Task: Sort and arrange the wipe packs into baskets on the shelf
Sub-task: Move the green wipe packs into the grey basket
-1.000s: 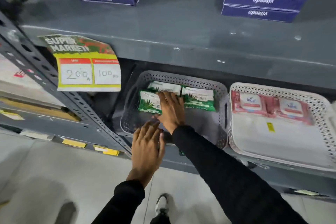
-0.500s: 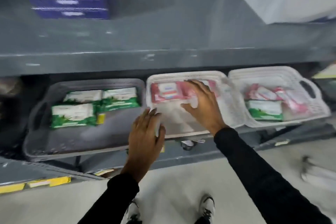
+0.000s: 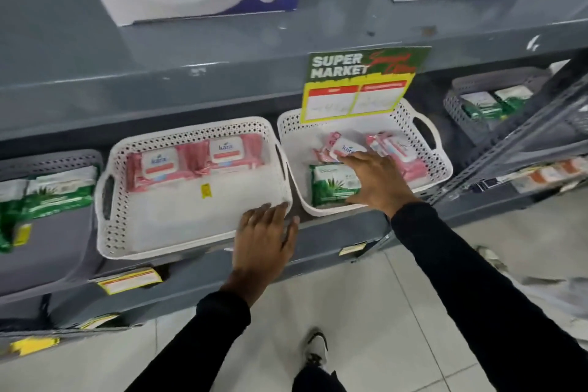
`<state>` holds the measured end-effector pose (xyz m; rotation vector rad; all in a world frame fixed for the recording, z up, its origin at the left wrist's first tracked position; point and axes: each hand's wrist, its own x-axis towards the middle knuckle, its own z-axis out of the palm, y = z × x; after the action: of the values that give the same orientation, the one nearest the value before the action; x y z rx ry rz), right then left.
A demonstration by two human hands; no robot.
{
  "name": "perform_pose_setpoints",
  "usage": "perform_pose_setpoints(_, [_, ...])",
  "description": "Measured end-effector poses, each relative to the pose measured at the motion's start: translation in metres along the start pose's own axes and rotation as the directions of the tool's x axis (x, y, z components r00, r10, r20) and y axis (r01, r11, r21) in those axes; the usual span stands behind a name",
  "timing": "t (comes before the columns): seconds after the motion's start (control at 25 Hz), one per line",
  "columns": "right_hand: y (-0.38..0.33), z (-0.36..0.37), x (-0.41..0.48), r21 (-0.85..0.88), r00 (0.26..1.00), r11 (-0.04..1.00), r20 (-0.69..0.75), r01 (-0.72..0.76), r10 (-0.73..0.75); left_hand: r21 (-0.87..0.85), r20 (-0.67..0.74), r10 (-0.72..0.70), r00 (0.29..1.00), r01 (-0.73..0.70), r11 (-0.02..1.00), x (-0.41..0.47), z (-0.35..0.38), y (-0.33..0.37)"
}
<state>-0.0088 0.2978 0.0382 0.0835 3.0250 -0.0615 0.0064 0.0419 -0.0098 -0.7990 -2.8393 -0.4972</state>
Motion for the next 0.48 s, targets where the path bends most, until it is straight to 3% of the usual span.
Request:
perform_pose_setpoints(0.12, [0.002,0.007,0.012,-0.099,0.998,0.993,-0.002,0.068,-0.068,0.055,0.013,-0.039,0.999,0.038,0.998,0.001,0.006,0.005])
perform_pose_setpoints(0.24, [0.005,0.007,0.01,-0.054,0.999,0.998,-0.013,0.042,-0.043,0.044,0.021,-0.04,0.999,0.039,0.998,0.0,0.005,0.003])
perform_pose_setpoints(0.4, [-0.01,-0.012,-0.001,0.291,0.976,0.956,-0.2,-0.028,0.09,-0.038,-0.019,-0.057,0.998,0.056,0.998,-0.008,-0.011,-0.019])
perform_pose_setpoints(0.48, [-0.043,-0.027,0.0,0.413,0.934,0.91,-0.33,0.016,0.134,-0.051,-0.072,-0.093,0.993,0.09,0.995,-0.019,-0.027,-0.045])
